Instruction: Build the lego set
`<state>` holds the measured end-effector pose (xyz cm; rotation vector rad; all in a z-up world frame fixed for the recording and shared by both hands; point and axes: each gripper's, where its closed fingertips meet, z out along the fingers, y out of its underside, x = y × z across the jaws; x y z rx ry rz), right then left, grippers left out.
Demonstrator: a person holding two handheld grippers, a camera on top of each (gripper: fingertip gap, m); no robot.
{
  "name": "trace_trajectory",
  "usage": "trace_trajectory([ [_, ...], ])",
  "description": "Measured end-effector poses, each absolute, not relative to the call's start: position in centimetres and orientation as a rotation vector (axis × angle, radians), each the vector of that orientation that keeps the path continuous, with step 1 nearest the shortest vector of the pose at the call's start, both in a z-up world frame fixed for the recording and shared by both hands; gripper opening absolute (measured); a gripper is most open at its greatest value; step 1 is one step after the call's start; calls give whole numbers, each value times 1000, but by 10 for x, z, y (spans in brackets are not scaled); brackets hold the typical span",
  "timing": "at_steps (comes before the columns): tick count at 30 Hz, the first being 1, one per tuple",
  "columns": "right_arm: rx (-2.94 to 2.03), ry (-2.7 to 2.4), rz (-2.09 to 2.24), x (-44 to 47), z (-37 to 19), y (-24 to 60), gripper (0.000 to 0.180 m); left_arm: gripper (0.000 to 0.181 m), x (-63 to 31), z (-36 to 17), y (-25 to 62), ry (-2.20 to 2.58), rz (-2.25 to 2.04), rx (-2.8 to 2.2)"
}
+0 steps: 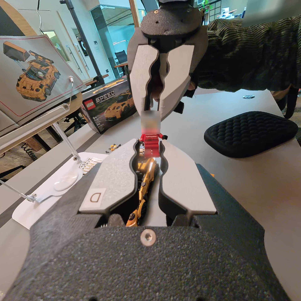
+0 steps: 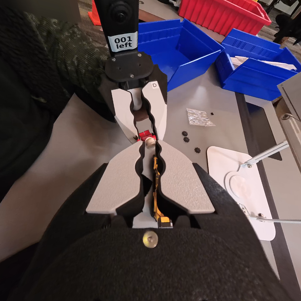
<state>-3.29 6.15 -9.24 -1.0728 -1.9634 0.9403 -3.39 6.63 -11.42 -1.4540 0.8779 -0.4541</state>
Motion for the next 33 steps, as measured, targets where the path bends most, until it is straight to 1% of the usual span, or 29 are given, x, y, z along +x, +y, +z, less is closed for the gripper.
trace_trajectory([
  [9,-1082,-1933,973,-31,-85,61,16,22,-34,-113,65,872,-476,-1452],
  [15,-1101,-1974,943,-28,-93,61,3,22,-31,-114,63,878,-520,-1461],
  [33,-1179,-1985,1007,-17,-108,53,0,21,-23,-126,56,967,-519,-1507],
])
